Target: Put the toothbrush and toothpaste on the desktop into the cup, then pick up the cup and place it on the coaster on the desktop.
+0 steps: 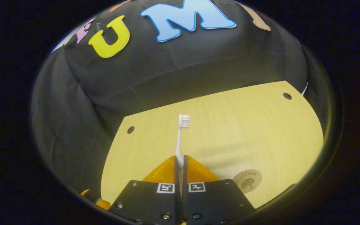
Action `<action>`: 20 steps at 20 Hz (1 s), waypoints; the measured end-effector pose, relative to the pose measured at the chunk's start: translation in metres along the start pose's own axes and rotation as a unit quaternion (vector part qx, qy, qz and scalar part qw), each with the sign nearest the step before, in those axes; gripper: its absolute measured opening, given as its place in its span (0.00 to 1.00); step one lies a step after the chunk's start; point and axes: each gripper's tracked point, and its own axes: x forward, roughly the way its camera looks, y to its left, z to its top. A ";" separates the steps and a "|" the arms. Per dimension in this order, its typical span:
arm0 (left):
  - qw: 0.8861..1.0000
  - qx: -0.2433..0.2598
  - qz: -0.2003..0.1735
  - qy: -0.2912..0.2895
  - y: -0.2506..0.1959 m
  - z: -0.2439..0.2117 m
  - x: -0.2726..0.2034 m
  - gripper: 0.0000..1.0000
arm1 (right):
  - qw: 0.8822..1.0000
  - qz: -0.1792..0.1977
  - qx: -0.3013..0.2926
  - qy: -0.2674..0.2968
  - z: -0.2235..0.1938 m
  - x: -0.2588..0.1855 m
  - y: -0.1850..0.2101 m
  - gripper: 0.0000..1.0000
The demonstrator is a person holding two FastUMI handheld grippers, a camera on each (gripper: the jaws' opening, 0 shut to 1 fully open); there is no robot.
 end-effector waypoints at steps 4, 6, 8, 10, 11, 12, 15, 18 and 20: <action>1.000 0.002 0.020 0.007 0.026 -0.009 -0.009 0.95 | 1.000 0.006 -0.011 -0.012 -0.015 0.008 0.006 0.02; 1.000 -0.004 0.028 0.008 0.033 -0.009 -0.009 0.90 | 0.999 0.000 -0.020 -0.026 -0.019 0.008 0.006 0.02; 0.999 -0.008 0.030 0.010 0.038 -0.012 -0.010 0.96 | 0.999 -0.008 -0.026 -0.035 -0.024 0.010 0.005 0.02; 0.999 -0.004 0.031 0.012 0.039 -0.015 -0.011 0.90 | 0.999 -0.017 -0.022 -0.042 -0.025 0.008 0.003 0.03; 0.999 -0.003 0.029 0.014 0.037 -0.016 -0.010 0.90 | 0.999 -0.020 -0.018 -0.045 -0.025 0.007 0.002 0.04; 1.000 -0.001 0.027 0.016 0.035 -0.016 -0.009 0.90 | 0.999 -0.020 -0.014 -0.048 -0.026 0.005 0.001 0.04; 1.000 0.003 0.019 0.018 0.028 -0.018 -0.006 0.95 | 0.999 -0.011 -0.005 -0.032 -0.035 0.007 0.002 0.11; 1.000 0.005 0.012 0.020 0.020 -0.020 -0.006 0.96 | 0.999 -0.007 0.005 -0.038 -0.035 0.000 0.000 0.53; 1.000 0.007 0.008 0.021 0.015 -0.021 -0.006 0.96 | 0.999 -0.004 0.014 -0.039 -0.035 -0.004 -0.001 0.80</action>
